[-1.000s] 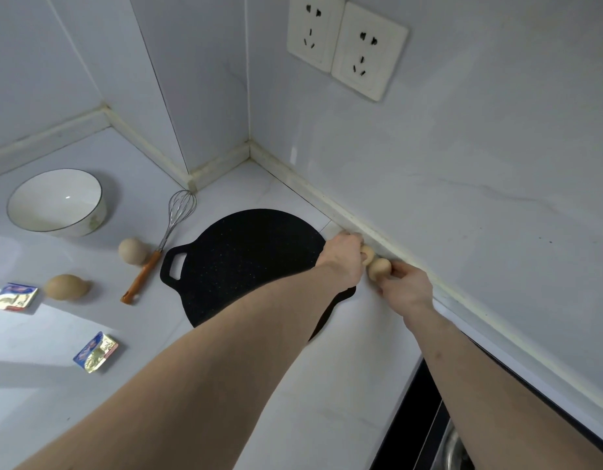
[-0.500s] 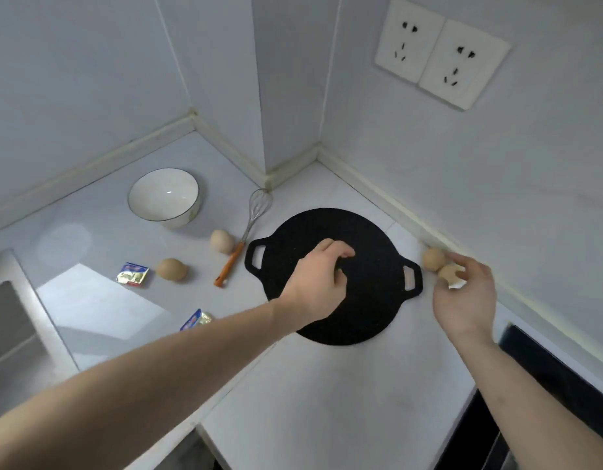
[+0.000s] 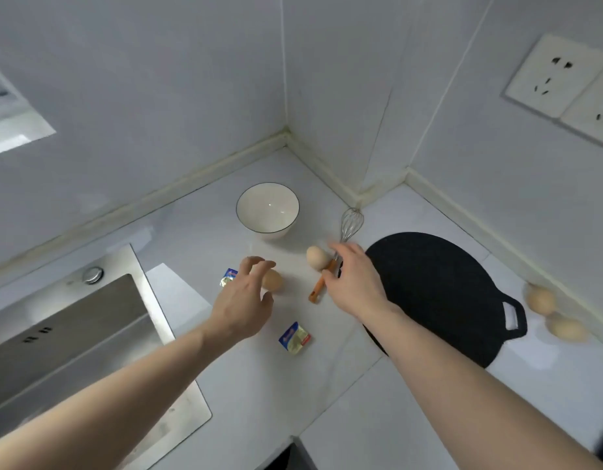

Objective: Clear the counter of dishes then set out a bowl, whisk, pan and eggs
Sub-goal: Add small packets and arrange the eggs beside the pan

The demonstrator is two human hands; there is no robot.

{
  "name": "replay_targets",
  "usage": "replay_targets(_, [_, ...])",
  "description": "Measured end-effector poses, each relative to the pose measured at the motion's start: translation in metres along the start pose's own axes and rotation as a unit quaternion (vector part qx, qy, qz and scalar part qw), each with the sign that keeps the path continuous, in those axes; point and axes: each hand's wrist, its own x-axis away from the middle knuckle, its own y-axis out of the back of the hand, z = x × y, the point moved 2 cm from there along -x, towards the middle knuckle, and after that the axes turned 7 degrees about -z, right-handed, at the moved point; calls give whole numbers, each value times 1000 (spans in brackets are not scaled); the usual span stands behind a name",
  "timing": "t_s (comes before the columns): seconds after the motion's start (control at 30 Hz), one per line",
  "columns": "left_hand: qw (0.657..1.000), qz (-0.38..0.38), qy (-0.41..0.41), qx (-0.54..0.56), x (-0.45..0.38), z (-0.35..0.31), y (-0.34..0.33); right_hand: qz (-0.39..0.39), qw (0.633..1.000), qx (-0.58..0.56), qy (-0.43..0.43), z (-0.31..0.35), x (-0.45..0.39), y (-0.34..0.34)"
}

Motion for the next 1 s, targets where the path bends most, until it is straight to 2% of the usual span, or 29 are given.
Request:
replay_targets(0.17, [999,26,-35,0,-12,10,-3,48,994,102,-5,23,-27,-36])
replay_targets(0.33, [998,43,-45,-2,-18,13,-5,50,987,150,-20,24,-29,-49])
replay_targets(0.5, [998,53,-36,-17,-18,18,-7,63,987,146,3,22,-23,-49])
replay_targets(0.57, [999,46,-28,-9,-15,17,-6,59,994,91,9,22,-15,-42])
replay_targets(0.67, [999,9,-23,30,-6,1,-1,12,998,-55,-23,15,10,-16])
replay_targets(0.77, [997,-9,-43,69,6,-34,4,-60,989,-122,-55,-8,50,19])
replay_targets(1.0, [982,71,-116,130,34,-154,-14,-187,944,-163,-217,-108,148,106])
